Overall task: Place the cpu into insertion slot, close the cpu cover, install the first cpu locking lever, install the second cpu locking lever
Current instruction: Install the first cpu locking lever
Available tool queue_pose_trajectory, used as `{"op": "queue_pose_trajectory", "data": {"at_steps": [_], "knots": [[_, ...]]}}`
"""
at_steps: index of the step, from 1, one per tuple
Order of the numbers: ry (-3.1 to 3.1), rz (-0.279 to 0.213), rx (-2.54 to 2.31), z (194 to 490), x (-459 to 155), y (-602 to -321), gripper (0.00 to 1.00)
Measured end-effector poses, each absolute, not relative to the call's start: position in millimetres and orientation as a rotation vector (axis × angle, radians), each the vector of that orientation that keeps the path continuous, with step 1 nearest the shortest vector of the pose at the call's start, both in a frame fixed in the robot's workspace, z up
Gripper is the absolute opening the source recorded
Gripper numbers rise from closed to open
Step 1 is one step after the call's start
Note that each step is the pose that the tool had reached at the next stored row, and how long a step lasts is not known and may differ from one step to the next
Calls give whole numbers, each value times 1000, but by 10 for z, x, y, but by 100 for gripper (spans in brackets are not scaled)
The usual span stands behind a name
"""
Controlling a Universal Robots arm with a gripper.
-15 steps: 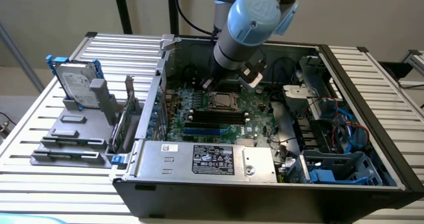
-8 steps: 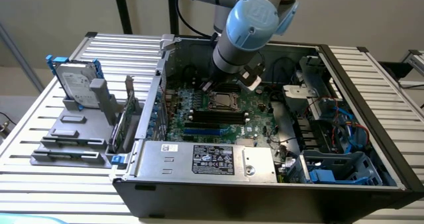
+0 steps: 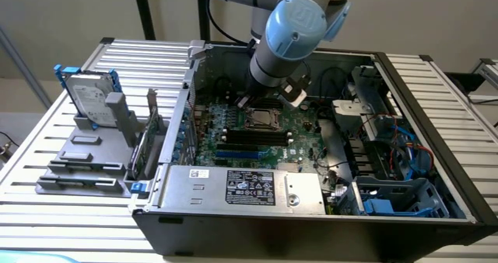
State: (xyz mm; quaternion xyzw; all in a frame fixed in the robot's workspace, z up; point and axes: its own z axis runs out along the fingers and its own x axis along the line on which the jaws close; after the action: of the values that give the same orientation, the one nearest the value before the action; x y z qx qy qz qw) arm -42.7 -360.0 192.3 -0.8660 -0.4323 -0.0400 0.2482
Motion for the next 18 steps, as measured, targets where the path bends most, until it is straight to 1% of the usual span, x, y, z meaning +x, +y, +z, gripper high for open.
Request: {"op": "queue_pose_trajectory", "data": {"at_steps": [18], "knots": [[-1190,-88,-2392,1922,-355,-3523,11]]}}
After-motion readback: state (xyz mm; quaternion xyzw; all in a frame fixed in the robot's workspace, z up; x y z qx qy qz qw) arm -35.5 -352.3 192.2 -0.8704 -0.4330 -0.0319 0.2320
